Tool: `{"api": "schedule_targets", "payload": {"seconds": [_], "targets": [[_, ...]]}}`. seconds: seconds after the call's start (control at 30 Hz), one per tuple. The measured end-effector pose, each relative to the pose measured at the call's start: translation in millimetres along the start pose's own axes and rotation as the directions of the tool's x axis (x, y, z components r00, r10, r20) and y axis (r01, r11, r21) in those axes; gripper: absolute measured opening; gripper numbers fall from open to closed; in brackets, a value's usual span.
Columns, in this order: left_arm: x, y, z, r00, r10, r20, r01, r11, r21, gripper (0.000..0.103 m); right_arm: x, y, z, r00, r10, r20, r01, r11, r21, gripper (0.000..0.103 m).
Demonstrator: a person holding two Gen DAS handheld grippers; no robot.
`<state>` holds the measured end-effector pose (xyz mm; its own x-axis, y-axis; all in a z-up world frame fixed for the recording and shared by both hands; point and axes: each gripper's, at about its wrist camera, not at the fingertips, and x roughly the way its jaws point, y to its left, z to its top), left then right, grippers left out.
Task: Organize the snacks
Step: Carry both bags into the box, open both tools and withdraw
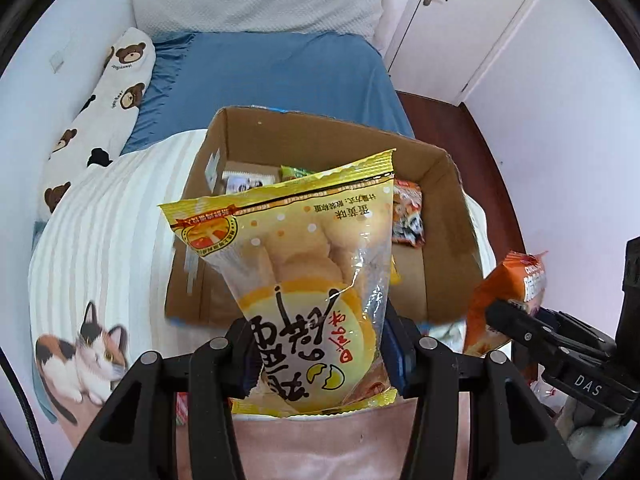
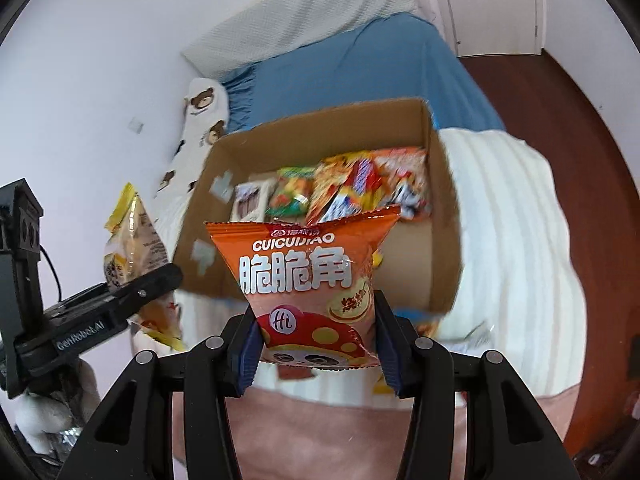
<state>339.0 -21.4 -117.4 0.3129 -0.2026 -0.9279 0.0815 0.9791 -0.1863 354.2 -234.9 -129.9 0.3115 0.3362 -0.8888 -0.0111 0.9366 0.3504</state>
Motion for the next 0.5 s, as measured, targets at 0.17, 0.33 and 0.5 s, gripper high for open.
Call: {"api": "schedule_targets", "payload": {"seconds": [0.17,0.33,0.5], "targets": [[43,10,28,0.997,-0.006,-0.077,0.004,1.0,-0.021,0.046,28,-11,30,0.998,-0.058,-0.037,0.059,0.998,0.025,0.052],[86,15,36,0.986,-0.004,-0.166,0.0,1.0,-0.029,0.046,61,-22,41,0.991,-0.097,-0.088,0.1,0.994,0.039,0.052],[114,15,35,0.974,0.011,-0.228,-0.017,0.999,-0.027,0.047,90,-36,41,0.984,-0.099,-0.149,0.111,0.991,0.078,0.053]]}}
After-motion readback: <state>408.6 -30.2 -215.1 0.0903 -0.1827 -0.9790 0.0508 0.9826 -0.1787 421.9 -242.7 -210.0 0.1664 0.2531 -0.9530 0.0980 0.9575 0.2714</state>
